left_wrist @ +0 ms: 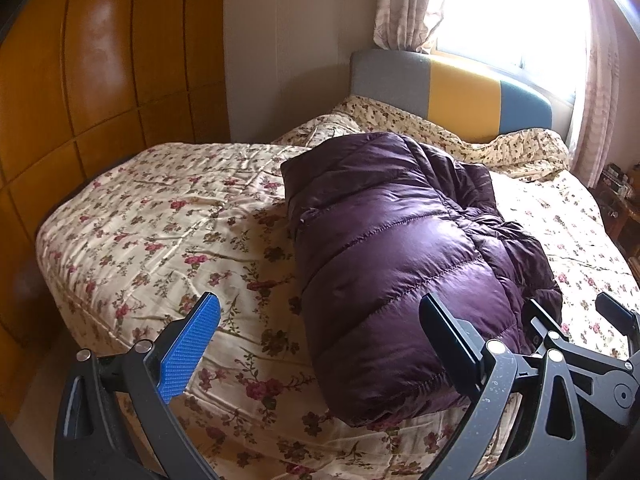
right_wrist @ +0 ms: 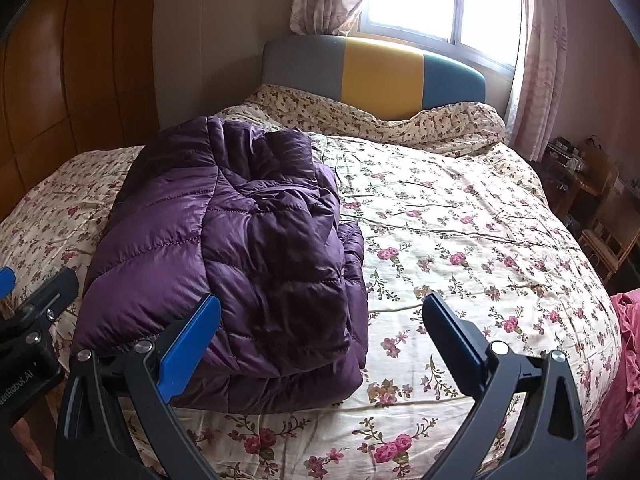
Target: Fold large clothes
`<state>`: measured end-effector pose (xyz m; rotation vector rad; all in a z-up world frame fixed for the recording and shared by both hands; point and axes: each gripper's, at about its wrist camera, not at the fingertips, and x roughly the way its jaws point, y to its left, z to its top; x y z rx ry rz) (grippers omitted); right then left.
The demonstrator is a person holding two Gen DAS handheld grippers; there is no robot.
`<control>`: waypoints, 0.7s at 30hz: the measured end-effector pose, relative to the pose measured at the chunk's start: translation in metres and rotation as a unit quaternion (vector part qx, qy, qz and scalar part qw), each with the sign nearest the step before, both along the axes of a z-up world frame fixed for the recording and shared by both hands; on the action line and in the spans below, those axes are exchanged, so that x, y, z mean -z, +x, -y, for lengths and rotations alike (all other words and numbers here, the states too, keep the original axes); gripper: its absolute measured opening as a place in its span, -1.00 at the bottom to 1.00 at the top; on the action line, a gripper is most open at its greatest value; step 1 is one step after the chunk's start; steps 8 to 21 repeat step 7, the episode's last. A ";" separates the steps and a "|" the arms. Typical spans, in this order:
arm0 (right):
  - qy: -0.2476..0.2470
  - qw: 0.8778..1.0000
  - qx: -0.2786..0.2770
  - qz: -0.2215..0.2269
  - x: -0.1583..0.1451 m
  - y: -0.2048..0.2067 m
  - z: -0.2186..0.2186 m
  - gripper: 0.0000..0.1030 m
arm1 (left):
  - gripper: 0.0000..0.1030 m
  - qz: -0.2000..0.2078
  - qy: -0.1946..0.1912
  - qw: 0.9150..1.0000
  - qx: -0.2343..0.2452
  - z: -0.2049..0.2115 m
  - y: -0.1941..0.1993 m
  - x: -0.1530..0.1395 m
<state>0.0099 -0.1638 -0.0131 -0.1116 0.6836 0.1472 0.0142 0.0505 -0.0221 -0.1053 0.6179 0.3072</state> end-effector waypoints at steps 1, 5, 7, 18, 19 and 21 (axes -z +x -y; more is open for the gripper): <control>0.001 1.000 0.001 0.002 -0.001 0.000 0.000 0.95 | 0.92 -0.003 -0.002 1.000 0.000 0.000 0.001 0.001; 0.002 1.000 0.000 0.005 -0.002 -0.001 0.001 0.95 | 0.92 -0.009 -0.006 1.000 0.002 0.000 0.002 0.002; 0.001 1.000 0.000 0.003 -0.001 -0.001 0.001 0.95 | 0.92 -0.008 -0.005 1.000 0.003 0.000 0.001 0.002; 0.001 1.000 0.000 0.003 -0.001 -0.001 0.001 0.95 | 0.92 -0.008 -0.005 1.000 0.003 0.000 0.001 0.002; 0.001 1.000 0.000 0.003 -0.001 -0.001 0.001 0.95 | 0.92 -0.008 -0.005 1.000 0.003 0.000 0.001 0.002; 0.001 1.000 0.000 0.003 -0.001 -0.001 0.001 0.95 | 0.92 -0.008 -0.005 1.000 0.003 0.000 0.001 0.002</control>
